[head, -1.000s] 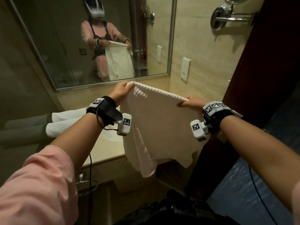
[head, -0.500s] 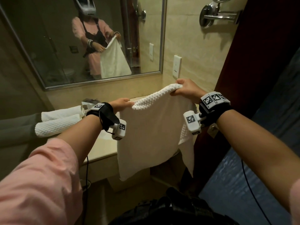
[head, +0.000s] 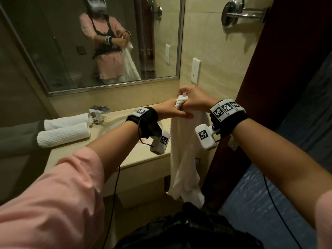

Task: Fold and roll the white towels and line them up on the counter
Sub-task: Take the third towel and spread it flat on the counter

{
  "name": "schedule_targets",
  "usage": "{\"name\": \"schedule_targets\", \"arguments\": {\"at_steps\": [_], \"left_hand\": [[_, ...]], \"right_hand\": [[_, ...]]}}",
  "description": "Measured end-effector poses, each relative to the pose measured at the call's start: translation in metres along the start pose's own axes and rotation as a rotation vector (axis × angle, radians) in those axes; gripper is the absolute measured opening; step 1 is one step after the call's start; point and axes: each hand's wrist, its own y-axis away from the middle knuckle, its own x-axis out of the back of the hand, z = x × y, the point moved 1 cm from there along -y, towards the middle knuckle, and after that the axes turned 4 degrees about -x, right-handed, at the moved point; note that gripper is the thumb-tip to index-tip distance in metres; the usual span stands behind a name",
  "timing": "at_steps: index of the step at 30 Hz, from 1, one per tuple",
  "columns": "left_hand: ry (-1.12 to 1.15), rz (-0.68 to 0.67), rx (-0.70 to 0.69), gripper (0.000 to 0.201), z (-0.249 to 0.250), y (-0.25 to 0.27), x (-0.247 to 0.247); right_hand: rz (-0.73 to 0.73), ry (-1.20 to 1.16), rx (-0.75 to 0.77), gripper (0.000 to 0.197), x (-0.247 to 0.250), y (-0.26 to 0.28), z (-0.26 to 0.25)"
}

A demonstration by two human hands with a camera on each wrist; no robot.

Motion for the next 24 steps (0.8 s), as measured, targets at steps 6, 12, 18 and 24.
{"name": "schedule_targets", "arguments": {"at_steps": [6,12,18,24], "left_hand": [[0.110,0.127,-0.056,0.069,-0.012,-0.002,-0.012],[0.172,0.253,-0.009,0.045,-0.016,-0.006,-0.011],[0.428,0.511,0.074,0.022,-0.023,-0.009,0.001],[0.346,0.723,0.149,0.010,-0.027,-0.007,0.020]], "right_hand": [[-0.024,0.055,0.039,0.024,0.015,-0.005,-0.009],[-0.018,-0.276,-0.057,0.030,0.009,-0.006,0.017],[-0.114,-0.568,-0.372,0.057,-0.005,0.000,0.047],[-0.450,-0.619,-0.429,0.049,-0.054,0.005,0.074]]}}
